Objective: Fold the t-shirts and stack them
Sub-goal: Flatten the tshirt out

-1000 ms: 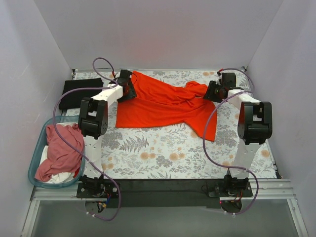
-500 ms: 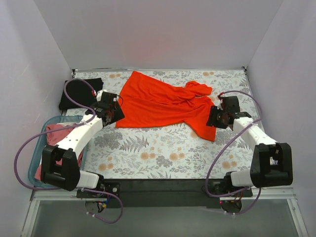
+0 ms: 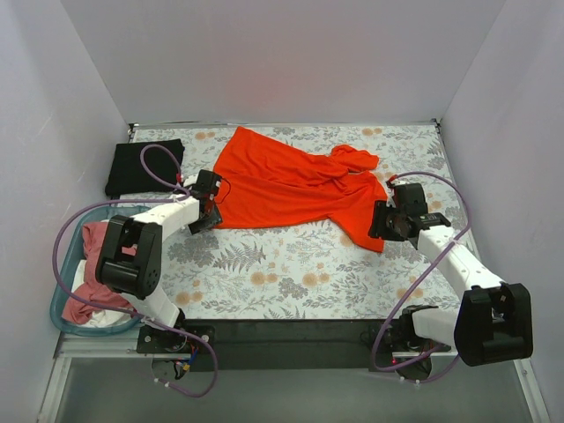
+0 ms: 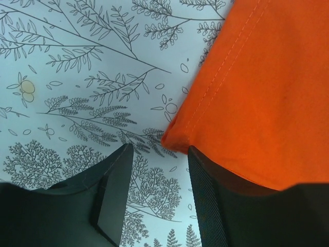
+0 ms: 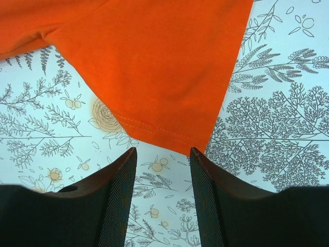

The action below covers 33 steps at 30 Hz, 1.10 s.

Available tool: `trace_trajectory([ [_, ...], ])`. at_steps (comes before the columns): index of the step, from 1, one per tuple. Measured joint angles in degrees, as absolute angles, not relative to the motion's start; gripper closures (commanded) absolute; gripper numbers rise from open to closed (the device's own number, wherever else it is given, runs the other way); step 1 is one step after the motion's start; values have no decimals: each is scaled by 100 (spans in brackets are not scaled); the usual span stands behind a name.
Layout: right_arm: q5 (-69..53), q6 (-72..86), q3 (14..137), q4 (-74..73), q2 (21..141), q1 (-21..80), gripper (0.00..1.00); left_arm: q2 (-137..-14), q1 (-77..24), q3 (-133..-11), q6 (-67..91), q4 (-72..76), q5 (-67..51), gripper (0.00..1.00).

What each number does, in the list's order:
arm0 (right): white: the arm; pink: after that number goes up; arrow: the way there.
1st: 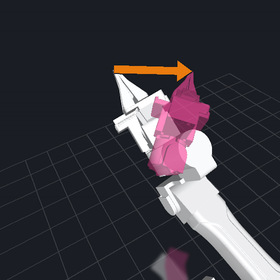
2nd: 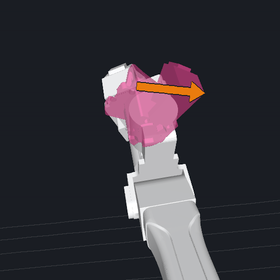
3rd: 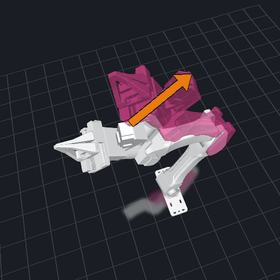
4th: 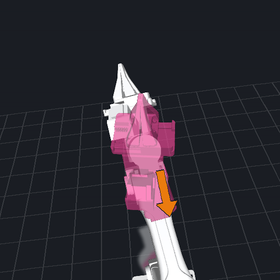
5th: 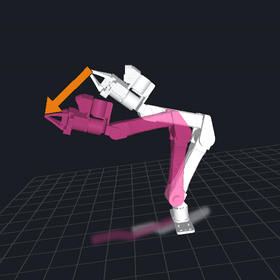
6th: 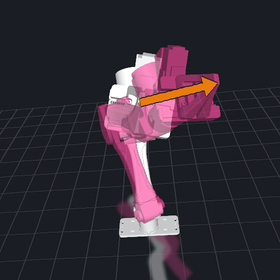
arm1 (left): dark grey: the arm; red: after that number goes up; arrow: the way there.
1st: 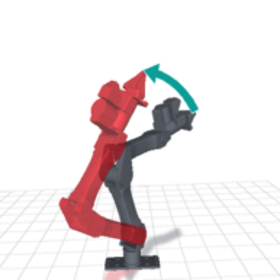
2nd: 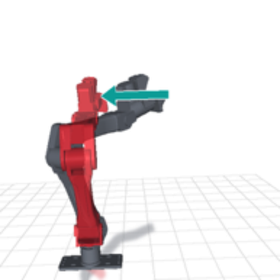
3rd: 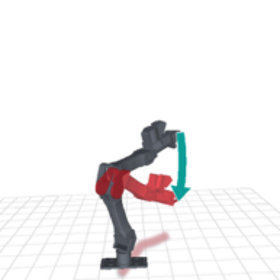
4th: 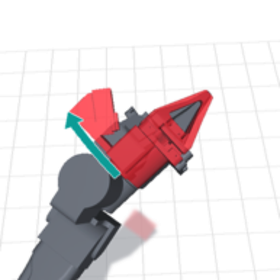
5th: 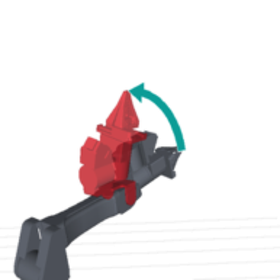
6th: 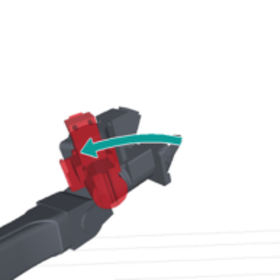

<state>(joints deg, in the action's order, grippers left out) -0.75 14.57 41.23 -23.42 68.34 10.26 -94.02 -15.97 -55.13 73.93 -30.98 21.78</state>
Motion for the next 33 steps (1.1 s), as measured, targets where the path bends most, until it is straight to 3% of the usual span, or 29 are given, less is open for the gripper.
trace_trajectory([
  [27, 305, 1352, 4025, -2681, 6615, 1052, 47, -9692, -1599, -5507, 7067, -2515, 2078, 54],
  [33, 408, 1350, 4025, -2727, 6650, 1055, 47, -9699, -1599, -5496, 7046, -2493, 2080, 59],
])
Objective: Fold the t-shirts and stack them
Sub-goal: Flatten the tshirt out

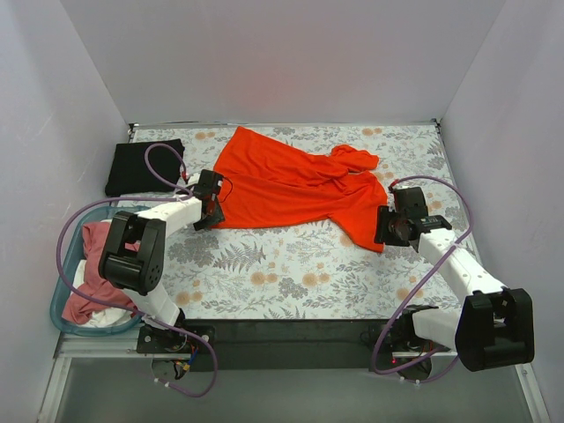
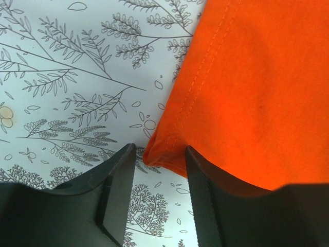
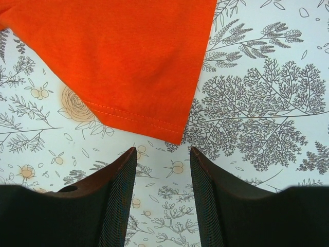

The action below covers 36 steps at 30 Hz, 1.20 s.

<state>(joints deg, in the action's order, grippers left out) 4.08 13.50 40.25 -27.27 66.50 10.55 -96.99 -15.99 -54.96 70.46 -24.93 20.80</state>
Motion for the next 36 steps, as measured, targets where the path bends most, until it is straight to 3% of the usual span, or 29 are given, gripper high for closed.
trace_trajectory([
  [8, 567, 1350, 4027, -2759, 6694, 1055, 47, -9743, -1603, -5487, 7006, -2314, 1970, 90],
  [9, 587, 1350, 4027, -2762, 6716, 1055, 47, -9747, -1603, -5487, 7008, -2303, 1966, 100],
  [36, 615, 1938, 4324, -2816, 7944, 1125, 55, -9697, -1597, -5487, 6879, -2438, 1966, 100],
])
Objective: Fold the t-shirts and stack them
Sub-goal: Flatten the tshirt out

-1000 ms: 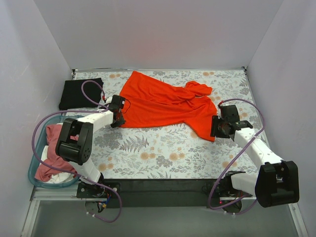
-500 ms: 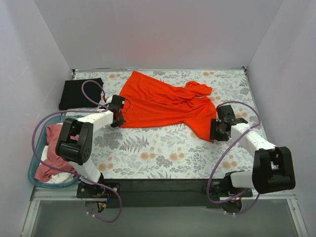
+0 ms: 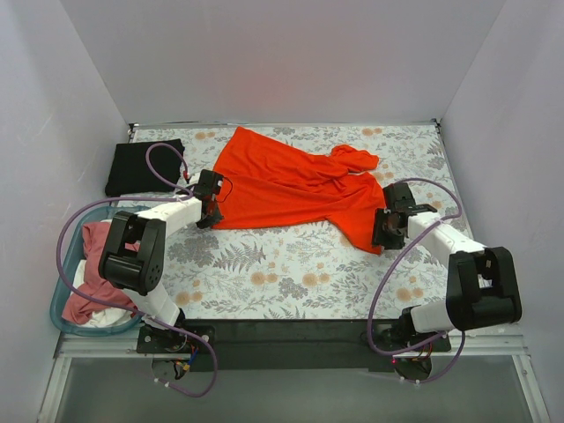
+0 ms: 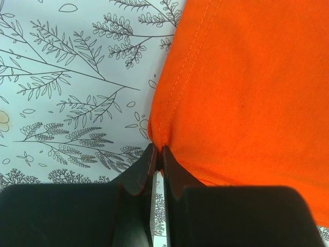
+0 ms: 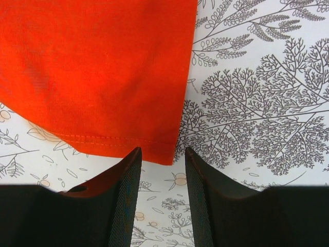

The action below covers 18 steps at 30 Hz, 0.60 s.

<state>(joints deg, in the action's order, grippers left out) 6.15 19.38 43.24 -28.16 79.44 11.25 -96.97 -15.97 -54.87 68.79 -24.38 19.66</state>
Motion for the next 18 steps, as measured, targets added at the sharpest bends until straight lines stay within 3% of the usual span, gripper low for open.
trace_trajectory([
  [6, 731, 2032, 4364, -2810, 8171, 1127, 57, -9695, -1597, -5487, 6877, -2440, 1966, 100],
  [18, 845, 2110, 4335, -2567, 8361, 1188, 70, -9686, -1597, -5487, 6858, -2484, 1964, 100],
])
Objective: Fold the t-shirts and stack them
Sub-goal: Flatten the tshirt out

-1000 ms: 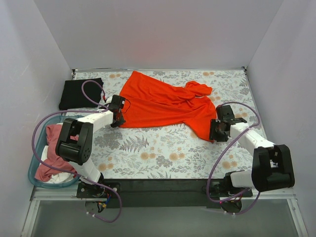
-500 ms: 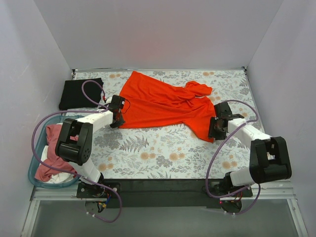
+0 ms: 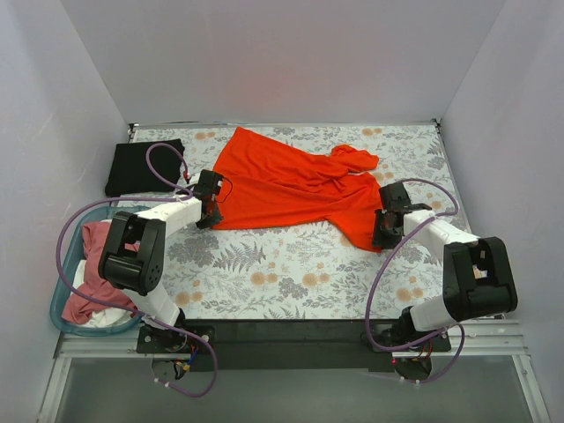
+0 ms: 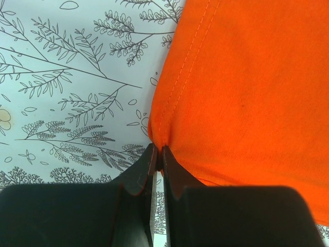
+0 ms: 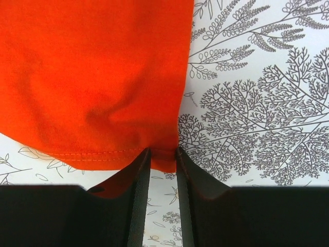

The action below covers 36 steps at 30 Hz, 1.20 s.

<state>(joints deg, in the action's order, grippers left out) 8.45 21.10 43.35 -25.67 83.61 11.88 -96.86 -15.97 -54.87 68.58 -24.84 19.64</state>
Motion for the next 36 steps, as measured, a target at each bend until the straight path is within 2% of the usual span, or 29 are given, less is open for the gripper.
trace_trajectory([
  [5, 777, 2099, 4281, -2359, 8383, 1203, 82, -9686, -1597, -5487, 6849, -2486, 1966, 100],
  [9, 659, 2080, 4281, -2220, 8442, 1203, 99, -9686, -1597, -5487, 6838, -2488, 1966, 100],
  [19, 749, 2010, 4338, -2226, 8350, 1214, 99, -9666, -1597, -5572, 6840, -2716, 1964, 100],
  [23, 1282, 1892, 5256, -2987, 8333, 1199, 99, -9666, -1592, -6088, 6875, -3323, 1973, 100],
  [31, 2198, 1415, 8274, -3334, 7658, 1160, 99, -9266, -1592, -9166, 6683, -4497, 2353, 100],
  [36, 2510, 978, 9153, -3435, 6648, 1160, 99, -8178, -1610, -10237, 6471, -4633, 2314, 100],
])
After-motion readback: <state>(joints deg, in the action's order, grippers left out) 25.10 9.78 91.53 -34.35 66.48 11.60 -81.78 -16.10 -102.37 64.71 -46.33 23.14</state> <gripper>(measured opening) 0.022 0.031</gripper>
